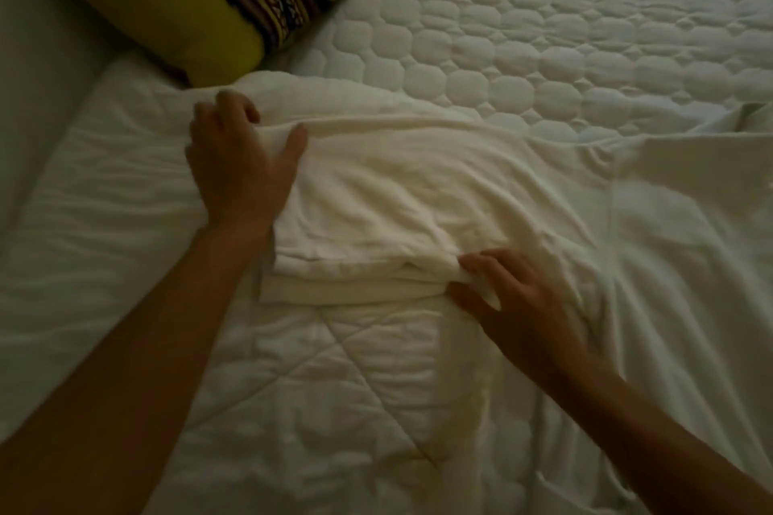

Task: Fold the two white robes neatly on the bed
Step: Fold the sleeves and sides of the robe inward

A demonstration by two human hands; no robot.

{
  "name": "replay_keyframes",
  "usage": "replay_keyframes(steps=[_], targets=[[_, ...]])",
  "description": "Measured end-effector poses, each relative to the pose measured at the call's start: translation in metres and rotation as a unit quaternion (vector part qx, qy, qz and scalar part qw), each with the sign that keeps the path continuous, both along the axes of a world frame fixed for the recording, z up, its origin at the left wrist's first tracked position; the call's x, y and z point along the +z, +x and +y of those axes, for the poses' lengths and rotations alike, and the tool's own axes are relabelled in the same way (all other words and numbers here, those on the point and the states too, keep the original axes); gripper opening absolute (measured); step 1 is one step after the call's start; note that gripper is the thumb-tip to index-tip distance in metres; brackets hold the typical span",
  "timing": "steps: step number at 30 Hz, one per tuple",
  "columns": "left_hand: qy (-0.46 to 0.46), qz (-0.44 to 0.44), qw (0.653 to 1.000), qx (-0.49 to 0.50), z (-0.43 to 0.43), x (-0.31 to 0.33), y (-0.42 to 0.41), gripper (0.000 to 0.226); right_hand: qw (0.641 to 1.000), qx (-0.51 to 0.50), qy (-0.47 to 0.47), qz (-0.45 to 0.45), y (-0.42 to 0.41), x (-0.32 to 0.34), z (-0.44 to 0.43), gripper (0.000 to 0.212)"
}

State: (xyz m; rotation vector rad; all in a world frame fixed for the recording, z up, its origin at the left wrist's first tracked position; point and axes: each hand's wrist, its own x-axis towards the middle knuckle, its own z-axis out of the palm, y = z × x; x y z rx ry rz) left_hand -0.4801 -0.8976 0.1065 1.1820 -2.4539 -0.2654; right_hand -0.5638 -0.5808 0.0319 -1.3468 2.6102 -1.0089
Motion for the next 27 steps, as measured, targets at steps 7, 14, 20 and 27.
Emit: replay_keyframes(steps=[7, 14, 20, 27], targets=[[-0.063, -0.092, 0.926, -0.361, 0.072, -0.019, 0.083, 0.041, 0.997, 0.032, -0.036, 0.058, -0.006, 0.02, -0.005, 0.015], [-0.102, -0.019, 0.897, -0.431, 0.043, 0.004, 0.102, 0.012, 0.996, 0.039, 0.027, 0.082, -0.008, 0.02, -0.001, 0.005], [-0.171, -0.029, 0.84, -0.514, 0.023, 0.034, 0.117, 0.013, 0.988, 0.104, -0.026, 0.111, -0.004, 0.027, 0.015, 0.003], [-0.067, -0.096, 0.909, -0.399, 0.045, -0.001, 0.121, 0.039, 0.993, 0.08, 0.072, 0.057, 0.007, 0.019, 0.005, 0.009]])
